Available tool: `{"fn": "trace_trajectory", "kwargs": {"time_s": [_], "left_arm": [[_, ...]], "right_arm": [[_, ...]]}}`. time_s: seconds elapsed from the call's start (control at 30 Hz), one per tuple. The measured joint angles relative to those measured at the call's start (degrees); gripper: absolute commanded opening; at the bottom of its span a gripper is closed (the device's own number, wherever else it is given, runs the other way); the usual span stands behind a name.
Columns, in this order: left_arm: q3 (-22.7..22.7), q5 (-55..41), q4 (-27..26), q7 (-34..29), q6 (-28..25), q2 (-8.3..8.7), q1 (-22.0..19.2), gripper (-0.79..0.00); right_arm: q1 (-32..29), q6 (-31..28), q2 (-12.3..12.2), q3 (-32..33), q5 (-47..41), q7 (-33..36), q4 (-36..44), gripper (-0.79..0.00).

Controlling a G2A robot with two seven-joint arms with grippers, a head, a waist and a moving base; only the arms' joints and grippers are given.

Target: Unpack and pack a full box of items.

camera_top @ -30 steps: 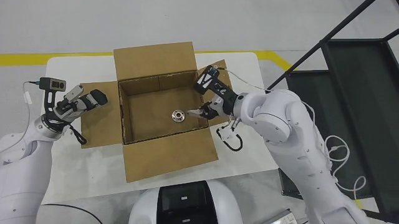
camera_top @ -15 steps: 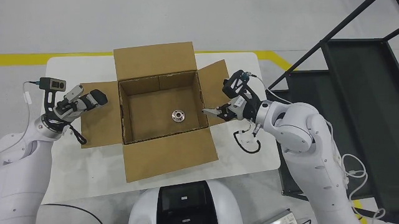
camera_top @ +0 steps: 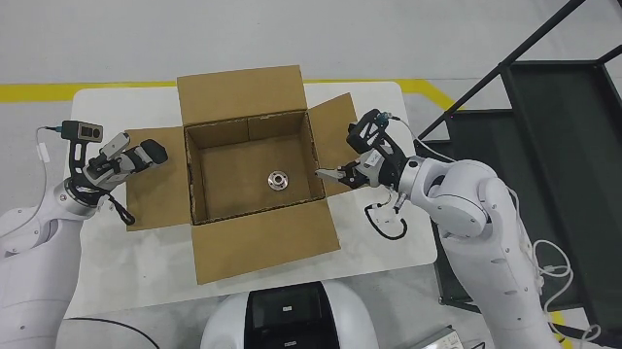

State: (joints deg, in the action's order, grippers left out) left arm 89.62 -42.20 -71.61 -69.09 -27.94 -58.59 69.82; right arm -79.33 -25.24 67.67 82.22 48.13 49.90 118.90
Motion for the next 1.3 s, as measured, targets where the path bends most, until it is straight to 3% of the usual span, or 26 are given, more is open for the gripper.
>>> {"fn": "trace_trajectory", "kwargs": {"time_s": [0.17,0.4,0.63,1.3], "left_arm": [[0.0,0.0,0.0,0.0,0.0,0.00,0.0,0.000],[0.0,0.0,0.0,0.0,0.0,0.00,0.0,0.000],[0.0,0.0,0.0,0.0,0.0,0.00,0.0,0.000],[0.0,0.0,0.0,0.0,0.0,0.00,0.0,0.000]], "right_arm": [[-4.7,2.2,-0.3,4.7,1.8,-7.7,-2.3,0.000],[-15.1,0.1,-0.5,10.6,11.7,-30.9,-5.5,0.000],[-20.8,5.8,-0.2,11.6,18.5,-45.0,-9.0,0.000],[-20.8,6.3,-0.2,11.3,19.2,-46.5,-10.0,0.000]]}}
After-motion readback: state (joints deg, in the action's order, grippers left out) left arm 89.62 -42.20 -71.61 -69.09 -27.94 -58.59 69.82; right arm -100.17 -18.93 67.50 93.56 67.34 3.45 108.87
